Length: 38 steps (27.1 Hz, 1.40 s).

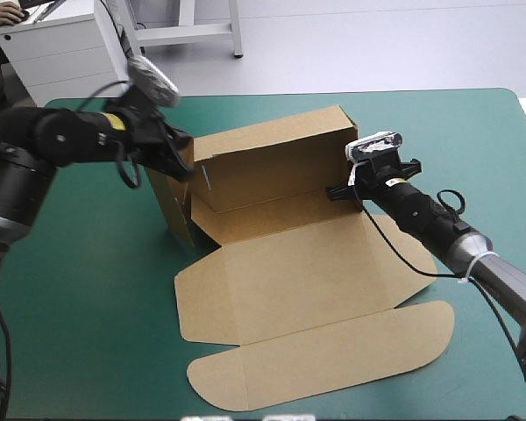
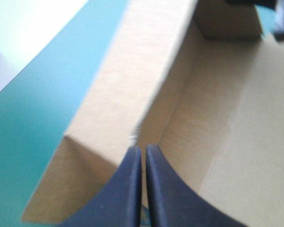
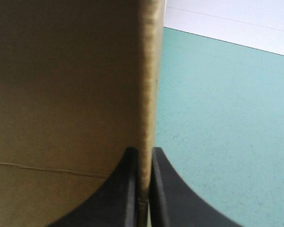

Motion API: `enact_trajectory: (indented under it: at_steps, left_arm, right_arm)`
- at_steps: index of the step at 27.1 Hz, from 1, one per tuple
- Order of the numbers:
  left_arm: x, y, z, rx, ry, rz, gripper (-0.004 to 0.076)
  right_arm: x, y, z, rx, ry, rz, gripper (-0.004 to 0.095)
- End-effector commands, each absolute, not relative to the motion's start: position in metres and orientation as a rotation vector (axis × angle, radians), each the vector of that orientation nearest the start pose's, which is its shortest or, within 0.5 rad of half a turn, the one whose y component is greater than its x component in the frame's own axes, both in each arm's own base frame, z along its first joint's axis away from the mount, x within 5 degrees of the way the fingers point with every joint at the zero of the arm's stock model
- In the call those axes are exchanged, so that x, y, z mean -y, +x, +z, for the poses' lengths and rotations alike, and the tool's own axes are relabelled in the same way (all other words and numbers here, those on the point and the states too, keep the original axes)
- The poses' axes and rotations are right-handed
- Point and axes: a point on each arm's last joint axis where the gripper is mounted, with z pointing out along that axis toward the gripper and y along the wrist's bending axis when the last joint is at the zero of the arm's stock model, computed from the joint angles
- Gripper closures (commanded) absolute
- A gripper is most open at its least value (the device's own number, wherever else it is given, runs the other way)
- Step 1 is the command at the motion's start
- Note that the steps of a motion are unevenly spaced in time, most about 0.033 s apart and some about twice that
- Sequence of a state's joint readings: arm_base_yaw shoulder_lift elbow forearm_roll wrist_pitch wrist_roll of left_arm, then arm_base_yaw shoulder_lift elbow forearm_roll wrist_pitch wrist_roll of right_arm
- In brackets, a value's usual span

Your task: Fold the box

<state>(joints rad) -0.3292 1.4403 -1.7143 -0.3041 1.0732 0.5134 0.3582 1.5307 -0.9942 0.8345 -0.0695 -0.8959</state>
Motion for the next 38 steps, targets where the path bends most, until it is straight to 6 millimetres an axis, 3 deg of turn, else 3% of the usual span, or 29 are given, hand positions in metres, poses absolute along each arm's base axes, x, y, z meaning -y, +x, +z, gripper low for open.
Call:
enact_trajectory:
  at_steps: [1, 4, 5, 10, 12, 17, 23, 27, 35, 38]
  left_arm:
    - [0.040, 0.279, 0.487, -2.070, 0.388, -0.401, 0.0711]
    - [-0.021, 0.286, 0.465, -2.134, 0.050, -0.437, 0.0711]
    - [-0.050, 0.285, 0.451, -2.143, -0.104, -0.467, 0.0711]
    - [-0.101, 0.280, 0.403, -2.103, -0.470, -0.607, 0.0711]
    - [-0.118, 0.276, 0.367, -2.075, -0.664, -0.645, 0.0711]
    - [-0.122, 0.269, 0.302, -2.064, -0.921, -0.651, 0.0714]
    - [-0.119, 0.254, 0.254, -2.092, -1.082, -0.610, 0.0714]
    - [-0.118, 0.252, 0.251, -2.110, -1.043, -0.602, 0.0714]
    - [-0.114, 0.254, 0.253, -2.117, -0.984, -0.651, 0.0714]
    - [-0.112, 0.254, 0.253, -2.127, -0.972, -0.661, 0.0714]
  right_arm:
    - [-0.112, 0.326, 0.310, -1.841, -0.328, 0.124, 0.0927]
    - [-0.112, 0.326, 0.310, -1.841, -0.328, 0.124, 0.0926]
    - [-0.112, 0.326, 0.310, -1.842, -0.329, 0.125, 0.0926]
    - [-0.113, 0.325, 0.309, -1.849, -0.336, 0.132, 0.0927]
    - [-0.114, 0.325, 0.308, -1.860, -0.347, 0.144, 0.0927]
    - [-0.115, 0.324, 0.306, -1.880, -0.350, 0.170, 0.0926]
    - [-0.097, 0.332, 0.322, -1.988, -0.285, 0.347, 0.0916]
    - [-0.082, 0.336, 0.349, -2.057, -0.215, 0.464, 0.0916]
    - [-0.075, 0.324, 0.397, -2.258, -0.181, 0.414, 0.0908]
    - [-0.075, 0.320, 0.405, -2.300, -0.182, 0.420, 0.0908]
